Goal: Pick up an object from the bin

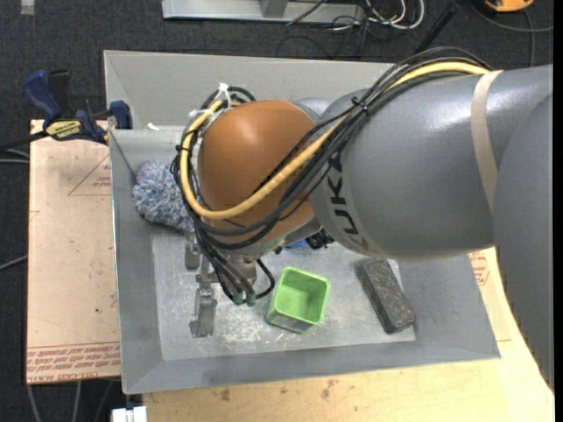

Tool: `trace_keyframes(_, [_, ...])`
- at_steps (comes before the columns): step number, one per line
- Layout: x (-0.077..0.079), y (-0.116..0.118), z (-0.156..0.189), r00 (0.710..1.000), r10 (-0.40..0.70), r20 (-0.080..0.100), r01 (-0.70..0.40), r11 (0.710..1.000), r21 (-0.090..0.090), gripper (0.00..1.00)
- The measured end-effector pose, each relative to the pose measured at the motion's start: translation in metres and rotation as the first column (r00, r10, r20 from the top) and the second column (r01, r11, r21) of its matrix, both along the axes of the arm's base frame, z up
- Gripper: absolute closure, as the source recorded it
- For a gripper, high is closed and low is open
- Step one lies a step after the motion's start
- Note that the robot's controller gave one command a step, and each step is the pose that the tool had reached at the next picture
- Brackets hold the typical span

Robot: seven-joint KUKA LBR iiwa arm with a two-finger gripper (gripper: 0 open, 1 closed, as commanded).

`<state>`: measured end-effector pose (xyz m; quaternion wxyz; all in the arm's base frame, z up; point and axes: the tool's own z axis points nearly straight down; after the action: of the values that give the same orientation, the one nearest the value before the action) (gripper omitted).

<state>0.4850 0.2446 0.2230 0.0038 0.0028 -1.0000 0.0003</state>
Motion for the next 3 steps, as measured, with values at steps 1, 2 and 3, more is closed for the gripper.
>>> trace_keyframes(1, [0.002,-0.001,0.004,1.0,-0.005,0.007,0.005,1.0,0.002,0.0])
trace_keyframes(2, [0.022,-0.054,-0.006,0.999,-0.045,0.009,0.045,0.999,0.003,0.0])
trace_keyframes(3, [0.061,-0.072,-0.046,0.999,0.043,0.013,-0.043,0.999,0.002,0.0])
